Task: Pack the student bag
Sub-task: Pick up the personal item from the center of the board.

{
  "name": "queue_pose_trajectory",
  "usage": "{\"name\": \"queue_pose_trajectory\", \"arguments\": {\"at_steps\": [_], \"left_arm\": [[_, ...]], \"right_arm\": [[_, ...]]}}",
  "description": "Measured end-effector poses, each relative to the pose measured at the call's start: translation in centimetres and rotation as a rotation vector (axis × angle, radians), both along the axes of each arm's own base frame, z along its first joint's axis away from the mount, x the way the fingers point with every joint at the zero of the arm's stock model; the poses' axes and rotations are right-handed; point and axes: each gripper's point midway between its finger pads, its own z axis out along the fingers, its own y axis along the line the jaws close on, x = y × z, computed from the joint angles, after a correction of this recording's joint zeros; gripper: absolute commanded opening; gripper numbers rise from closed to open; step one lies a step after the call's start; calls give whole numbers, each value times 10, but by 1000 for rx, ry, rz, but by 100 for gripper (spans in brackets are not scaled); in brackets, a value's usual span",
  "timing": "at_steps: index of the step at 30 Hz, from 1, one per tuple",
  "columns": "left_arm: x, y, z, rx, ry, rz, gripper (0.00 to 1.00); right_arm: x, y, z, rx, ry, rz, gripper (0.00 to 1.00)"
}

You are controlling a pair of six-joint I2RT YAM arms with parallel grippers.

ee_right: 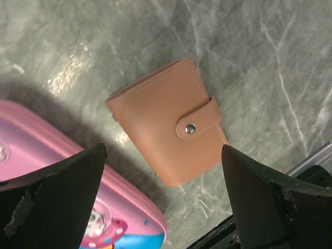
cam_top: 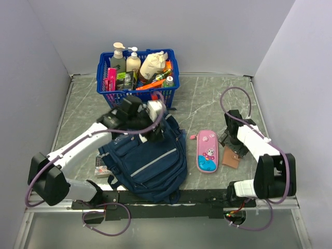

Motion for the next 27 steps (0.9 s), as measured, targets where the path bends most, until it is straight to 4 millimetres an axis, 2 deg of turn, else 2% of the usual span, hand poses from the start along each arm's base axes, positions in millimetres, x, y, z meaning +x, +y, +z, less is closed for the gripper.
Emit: {"name": "queue_pose_trajectory", "arguments": {"at_steps": [4, 6, 8, 17, 21, 23, 24, 26, 27], "left_arm": [[-54, -22, -45, 85, 75, -154, 93], [-74, -25, -62, 125, 111, -206, 99], [-87, -24, -72, 155, 137, -238, 96], [-124, -35, -87, 215, 119, -344, 96], [-133, -39, -108, 302, 47, -360, 98], [-132, -40, -122, 359, -16, -359, 89], [-131, -40, -126, 379, -39, -352, 76], [-125, -41, -133, 421, -105, -331, 61], [-120, -40, -135, 435, -131, -314, 49]], "right_arm": [[4, 0, -15, 14, 46, -3, 100], [7, 3, -20, 32, 57, 5, 100], [11, 5, -24, 52, 49, 11, 100], [16, 4, -39, 60, 106, 22, 100], [17, 2, -40, 58, 112, 23, 88], [16, 2, -40, 58, 114, 26, 82], [16, 2, -41, 58, 116, 28, 76], [15, 1, -41, 55, 121, 33, 69], [15, 0, -41, 55, 120, 35, 62]]}}
